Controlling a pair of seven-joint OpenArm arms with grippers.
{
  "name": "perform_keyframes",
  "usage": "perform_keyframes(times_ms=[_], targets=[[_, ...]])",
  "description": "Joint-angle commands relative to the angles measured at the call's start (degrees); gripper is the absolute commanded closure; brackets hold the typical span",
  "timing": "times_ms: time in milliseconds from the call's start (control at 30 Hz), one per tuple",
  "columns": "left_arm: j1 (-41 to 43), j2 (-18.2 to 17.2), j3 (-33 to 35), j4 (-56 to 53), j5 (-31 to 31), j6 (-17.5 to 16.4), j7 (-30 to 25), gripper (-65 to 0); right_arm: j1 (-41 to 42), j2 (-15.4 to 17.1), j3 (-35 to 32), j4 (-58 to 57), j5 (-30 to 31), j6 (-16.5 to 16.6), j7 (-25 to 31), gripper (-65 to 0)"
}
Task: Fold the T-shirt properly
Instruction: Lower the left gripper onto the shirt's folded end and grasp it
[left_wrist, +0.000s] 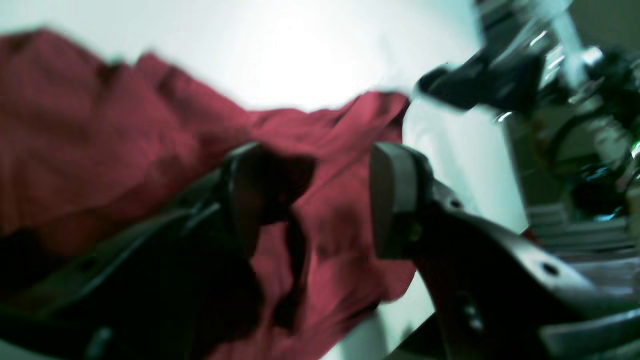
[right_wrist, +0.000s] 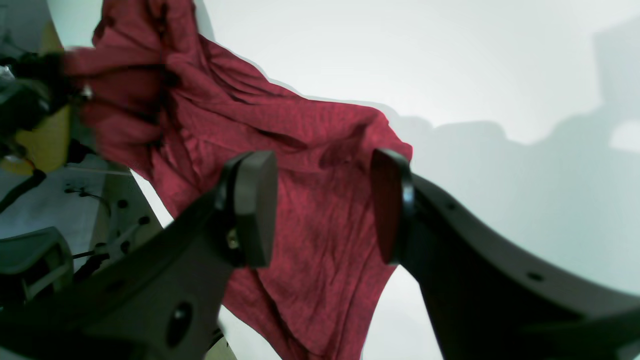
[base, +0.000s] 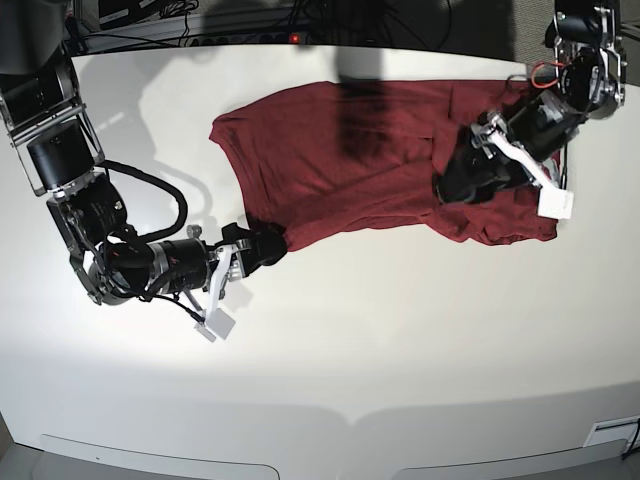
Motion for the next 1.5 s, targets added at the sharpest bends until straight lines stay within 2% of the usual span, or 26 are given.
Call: perform_keyframes(times_ms=[0, 167, 300, 400, 500, 633, 700, 800, 900, 1100, 1233, 1367, 1467], targets=[[-0.72, -0.37, -0.24, 1.01, -1.97, -1.75, -0.92, -32.6, 1.90, 0.50, 0.46, 0.81, 1.33, 0.49, 0.72, -28.8], [-1.09, -0.42, -0.31, 1.03, -1.81, -2.38, -0.81, -32.6, 1.90, 0.50, 0.46, 0.81, 1.31, 0.49, 0.74, -28.8], [-1.11, -0.90, -0.33, 1.03, 2.45, -2.36, -0.87, -32.6, 1.90, 0.50, 0.46, 0.81, 1.31, 0.49, 0.72, -28.8], [-1.27, -3.26, -1.66, 1.03, 6.29, -2.32, 0.39, -32.6, 1.90, 0.52, 0.46, 0.79, 1.09, 0.49, 0.70, -28.8], [-0.70, -6.14, -5.14, 1.03, 6.49, -2.29, 3.26, -32.6, 1.90, 0.52, 0.46, 0.79, -0.20, 0.49, 0.74, -28.8], [1.88, -8.17, -11.82, 1.01, 6.56, -1.20, 3.04, -32.6, 1.90, 0.50, 0.46, 0.79, -0.13, 0.49, 0.96, -28.8], [3.87, -7.98, -14.08, 0.98, 6.56, -1.22, 2.93, -32.6, 1.90, 0.50, 0.46, 0.79, -0.13, 0.49, 0.96, -28.8], [6.82, -7.08, -14.12, 0.94, 9.88, -1.20, -1.33, -32.6, 1.90, 0.50, 0.46, 0.79, 0.04, 0.49, 0.94, -28.8], [7.85, -4.52, -14.14, 0.94, 14.64, -0.07, -5.22, -32.6, 1.90, 0.50, 0.46, 0.79, 0.04, 0.49, 0.92, -28.8], [7.80, 0.37, -14.14, 0.52, 19.06, 0.31, -7.56, -32.6, 1.90, 0.50, 0.46, 0.79, 0.04, 0.49, 0.87, -28.8], [7.26, 2.40, -14.14, -3.56, 24.72, 3.69, -12.39, -32.6, 1.90, 0.52, 0.46, 0.79, 0.02, 0.49, 0.72, -28.8], [4.96, 2.49, -14.14, -8.76, 23.56, 4.02, -11.10, -32.6, 1.90, 0.66, 0.46, 0.79, 0.04, 0.49, 0.74, -28.8], [3.98, 2.49, -14.14, -9.35, 18.73, 2.36, -9.27, -32.6, 1.90, 0.61, 0.46, 0.79, 0.04, 0.49, 0.76, -28.8]])
